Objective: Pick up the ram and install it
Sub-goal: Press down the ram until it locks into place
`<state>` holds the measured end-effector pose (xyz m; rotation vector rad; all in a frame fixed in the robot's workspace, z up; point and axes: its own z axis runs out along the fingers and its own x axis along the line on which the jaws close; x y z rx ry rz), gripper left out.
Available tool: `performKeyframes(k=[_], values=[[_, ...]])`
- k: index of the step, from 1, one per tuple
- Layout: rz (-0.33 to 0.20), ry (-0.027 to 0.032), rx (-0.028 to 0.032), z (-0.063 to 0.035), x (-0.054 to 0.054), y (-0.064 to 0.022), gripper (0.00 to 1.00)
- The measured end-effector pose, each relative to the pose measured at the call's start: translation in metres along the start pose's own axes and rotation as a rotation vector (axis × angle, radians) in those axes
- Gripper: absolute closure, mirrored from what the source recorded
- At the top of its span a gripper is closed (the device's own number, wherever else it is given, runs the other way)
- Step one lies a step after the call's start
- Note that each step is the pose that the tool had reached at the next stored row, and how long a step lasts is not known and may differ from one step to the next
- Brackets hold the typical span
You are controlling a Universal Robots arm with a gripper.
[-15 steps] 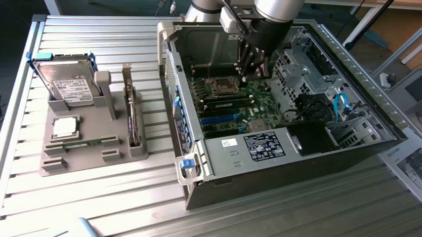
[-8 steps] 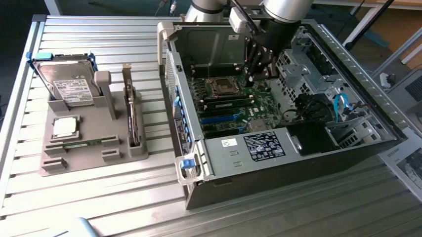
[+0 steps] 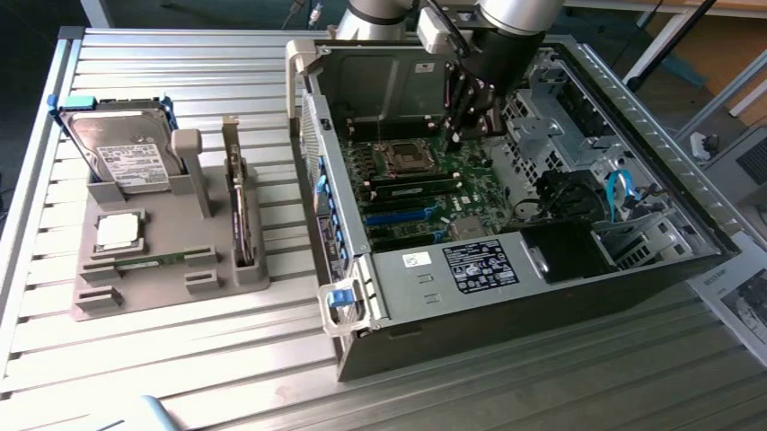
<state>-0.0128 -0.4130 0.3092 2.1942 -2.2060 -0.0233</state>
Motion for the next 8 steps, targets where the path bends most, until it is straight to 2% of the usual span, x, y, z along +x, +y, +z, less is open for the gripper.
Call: performKeyframes(k=[4,8], values=[[0.000,-0.0001,0.0000,0.0001,-0.0074,-0.0018,0.89],[0.000,-0.0001,0.0000,0.0001,-0.0080,-0.0018,0.89]])
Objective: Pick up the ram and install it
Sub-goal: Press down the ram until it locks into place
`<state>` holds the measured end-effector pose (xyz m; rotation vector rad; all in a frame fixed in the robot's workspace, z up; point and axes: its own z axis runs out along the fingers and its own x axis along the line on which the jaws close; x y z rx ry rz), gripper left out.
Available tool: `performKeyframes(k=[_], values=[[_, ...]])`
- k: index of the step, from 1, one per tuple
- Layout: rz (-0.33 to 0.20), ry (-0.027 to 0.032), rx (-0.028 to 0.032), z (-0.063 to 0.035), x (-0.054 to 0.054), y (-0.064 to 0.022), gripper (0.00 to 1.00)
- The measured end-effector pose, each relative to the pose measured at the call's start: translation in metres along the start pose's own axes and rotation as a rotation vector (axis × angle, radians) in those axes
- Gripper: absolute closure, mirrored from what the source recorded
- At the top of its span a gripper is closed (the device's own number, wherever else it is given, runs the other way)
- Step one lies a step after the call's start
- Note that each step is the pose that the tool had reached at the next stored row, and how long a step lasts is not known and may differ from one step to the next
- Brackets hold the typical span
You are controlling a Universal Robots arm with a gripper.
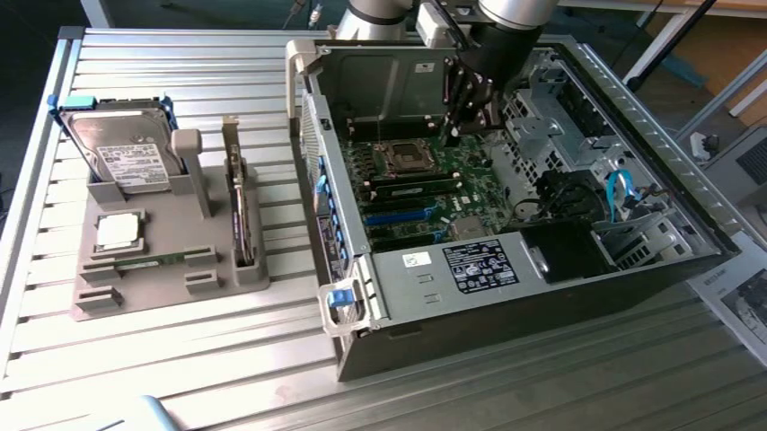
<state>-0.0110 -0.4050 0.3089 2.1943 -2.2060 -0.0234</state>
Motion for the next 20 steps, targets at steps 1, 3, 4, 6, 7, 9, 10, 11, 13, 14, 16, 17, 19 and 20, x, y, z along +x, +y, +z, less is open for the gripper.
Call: performKeyframes(k=[1,3,4,6,7,9,10,11,13,14,16,17,19,20], values=[[0.000,0.0000,0.0000,0.0000,0.0000,0.0000,0.89],[0.000,0.0000,0.0000,0.0000,0.0000,0.0000,0.89],[0.000,0.0000,0.0000,0.0000,0.0000,0.0000,0.89],[0.000,0.0000,0.0000,0.0000,0.0000,0.0000,0.89],[0.000,0.0000,0.0000,0.0000,0.0000,0.0000,0.89],[0.000,0.0000,0.0000,0.0000,0.0000,0.0000,0.89],[0.000,0.0000,0.0000,0.0000,0.0000,0.0000,0.89],[0.000,0.0000,0.0001,0.0000,0.0000,0.0000,0.89],[0.023,-0.0007,-0.0002,0.0001,0.0000,0.0000,0.89],[0.065,-0.0020,-0.0007,0.0003,0.0000,0.0000,0.89],[0.120,-0.0038,-0.0013,0.0003,0.0000,0.0000,0.89],[0.139,-0.0044,-0.0015,0.0003,0.0000,0.0000,0.89],[0.175,-0.0055,-0.0019,0.0003,0.0000,0.0000,0.89],[0.200,-0.0063,-0.0021,0.0003,0.0000,0.0000,0.89]])
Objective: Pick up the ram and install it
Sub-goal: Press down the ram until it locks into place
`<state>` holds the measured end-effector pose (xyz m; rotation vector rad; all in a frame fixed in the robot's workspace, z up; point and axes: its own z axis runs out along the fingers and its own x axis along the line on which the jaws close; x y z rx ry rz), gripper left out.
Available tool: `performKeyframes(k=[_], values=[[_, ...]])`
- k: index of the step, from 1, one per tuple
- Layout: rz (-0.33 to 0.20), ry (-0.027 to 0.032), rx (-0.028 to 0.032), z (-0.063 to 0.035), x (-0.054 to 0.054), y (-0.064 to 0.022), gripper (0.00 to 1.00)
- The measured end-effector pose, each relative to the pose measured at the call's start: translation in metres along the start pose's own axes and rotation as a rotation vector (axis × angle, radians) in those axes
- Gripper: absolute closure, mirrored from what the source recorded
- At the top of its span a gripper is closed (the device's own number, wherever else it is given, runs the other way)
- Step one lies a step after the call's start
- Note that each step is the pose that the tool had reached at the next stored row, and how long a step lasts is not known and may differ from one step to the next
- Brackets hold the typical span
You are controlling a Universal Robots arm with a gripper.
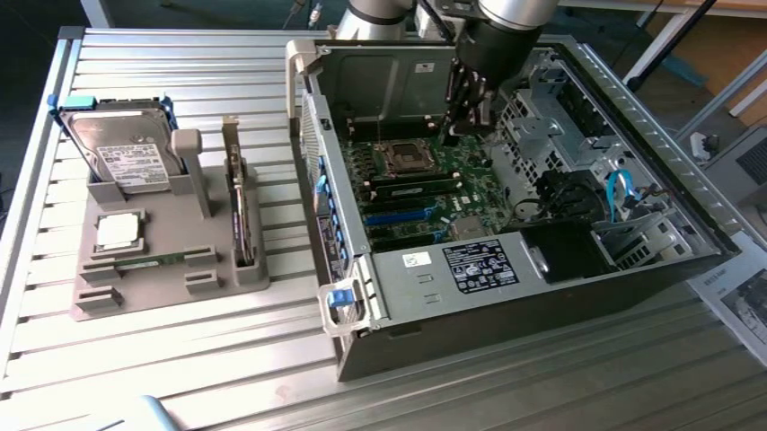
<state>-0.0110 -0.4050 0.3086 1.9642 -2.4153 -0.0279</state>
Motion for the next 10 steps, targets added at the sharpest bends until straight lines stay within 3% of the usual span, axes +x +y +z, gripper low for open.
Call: performKeyframes(k=[6,10], values=[[0.166,-0.0052,-0.0018,0.0000,0.0000,0.0000,0.89],[0.237,-0.0075,-0.0026,0.0000,0.0000,0.0000,0.89]])
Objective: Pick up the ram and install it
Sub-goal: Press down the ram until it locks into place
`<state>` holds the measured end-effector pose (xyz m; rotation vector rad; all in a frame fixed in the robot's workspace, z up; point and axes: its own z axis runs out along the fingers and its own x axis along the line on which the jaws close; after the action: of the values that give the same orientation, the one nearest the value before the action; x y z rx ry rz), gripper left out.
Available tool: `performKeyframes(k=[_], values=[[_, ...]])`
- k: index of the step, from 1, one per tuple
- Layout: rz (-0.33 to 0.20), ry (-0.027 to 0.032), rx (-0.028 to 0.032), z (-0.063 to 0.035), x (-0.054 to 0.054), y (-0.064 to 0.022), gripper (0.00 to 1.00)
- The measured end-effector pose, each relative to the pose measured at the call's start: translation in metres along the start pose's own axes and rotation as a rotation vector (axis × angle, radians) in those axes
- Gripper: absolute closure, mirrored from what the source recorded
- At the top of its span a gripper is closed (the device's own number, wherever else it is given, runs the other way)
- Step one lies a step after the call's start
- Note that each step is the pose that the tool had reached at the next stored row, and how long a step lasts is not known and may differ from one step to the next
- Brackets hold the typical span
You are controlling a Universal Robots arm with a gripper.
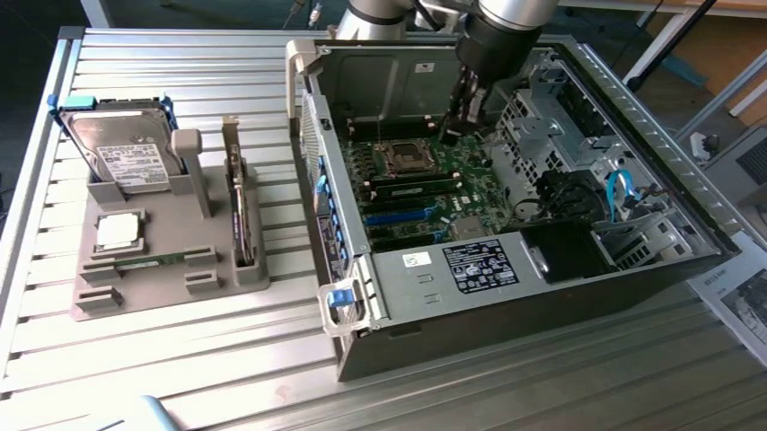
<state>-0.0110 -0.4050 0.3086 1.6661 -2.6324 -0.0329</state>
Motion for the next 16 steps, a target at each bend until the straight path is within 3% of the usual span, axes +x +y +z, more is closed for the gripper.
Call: performKeyframes(k=[9,13,16], values=[[0.192,-0.0061,-0.0021,0.0000,0.0000,0.0000,0.89],[0.366,-0.0117,-0.0039,0.0000,0.0000,0.0000,0.89],[0.443,-0.0140,-0.0048,0.0000,0.0000,0.0000,0.89]])
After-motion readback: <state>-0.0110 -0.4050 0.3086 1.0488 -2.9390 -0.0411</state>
